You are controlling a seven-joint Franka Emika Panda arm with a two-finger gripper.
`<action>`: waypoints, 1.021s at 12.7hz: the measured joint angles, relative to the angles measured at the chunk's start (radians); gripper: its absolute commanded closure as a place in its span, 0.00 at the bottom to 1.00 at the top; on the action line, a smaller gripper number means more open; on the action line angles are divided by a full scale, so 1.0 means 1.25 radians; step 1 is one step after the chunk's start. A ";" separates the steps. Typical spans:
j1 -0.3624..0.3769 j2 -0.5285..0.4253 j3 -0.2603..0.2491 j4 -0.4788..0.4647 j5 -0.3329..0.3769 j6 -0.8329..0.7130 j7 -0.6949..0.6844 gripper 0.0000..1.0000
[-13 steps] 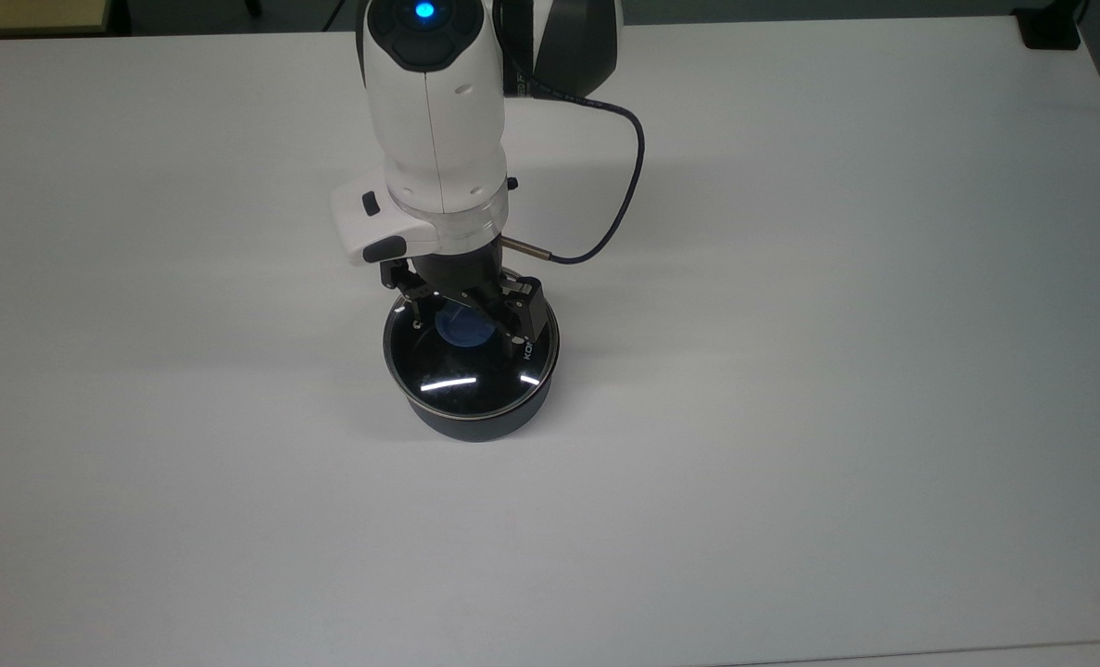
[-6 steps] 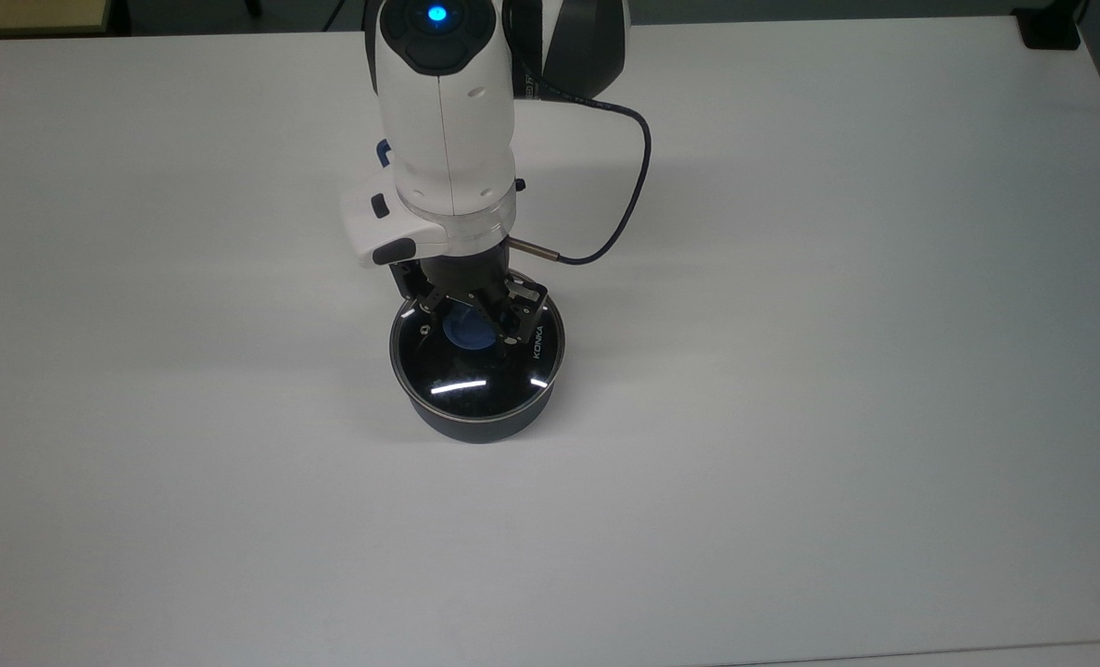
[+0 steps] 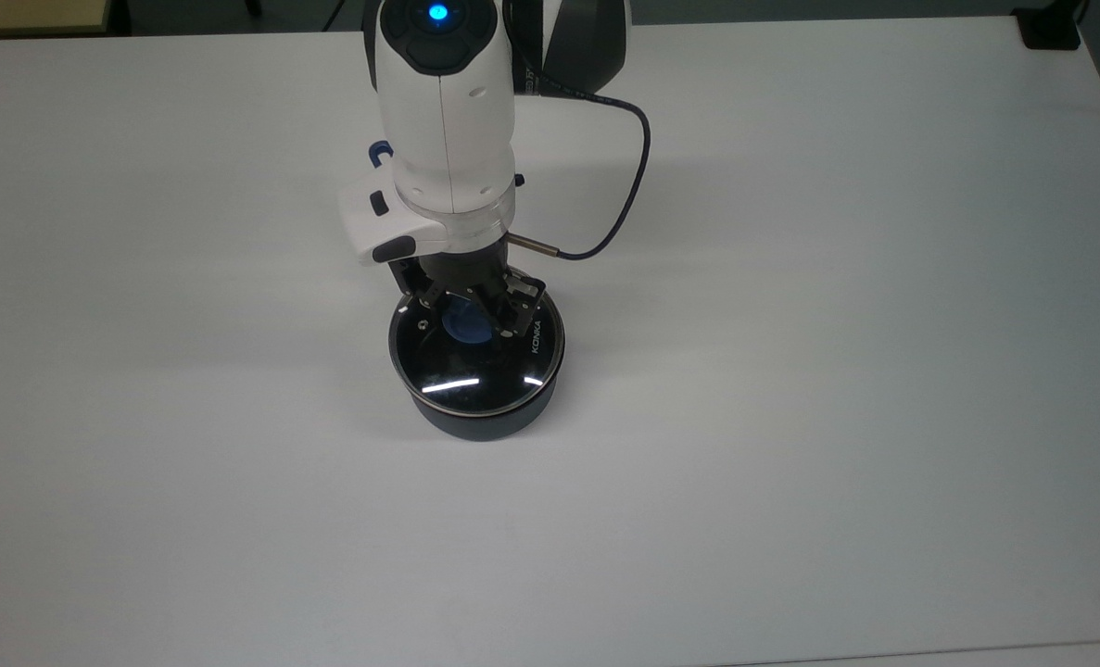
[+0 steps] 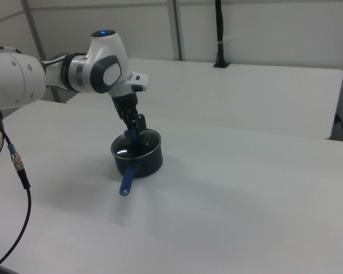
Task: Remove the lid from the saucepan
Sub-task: 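Lift the glass lid up off the saucepan rim, then carry the lid away from the saucepan and lower it onto the table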
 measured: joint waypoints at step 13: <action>0.179 -0.061 -0.071 0.030 0.004 -0.091 -0.010 0.42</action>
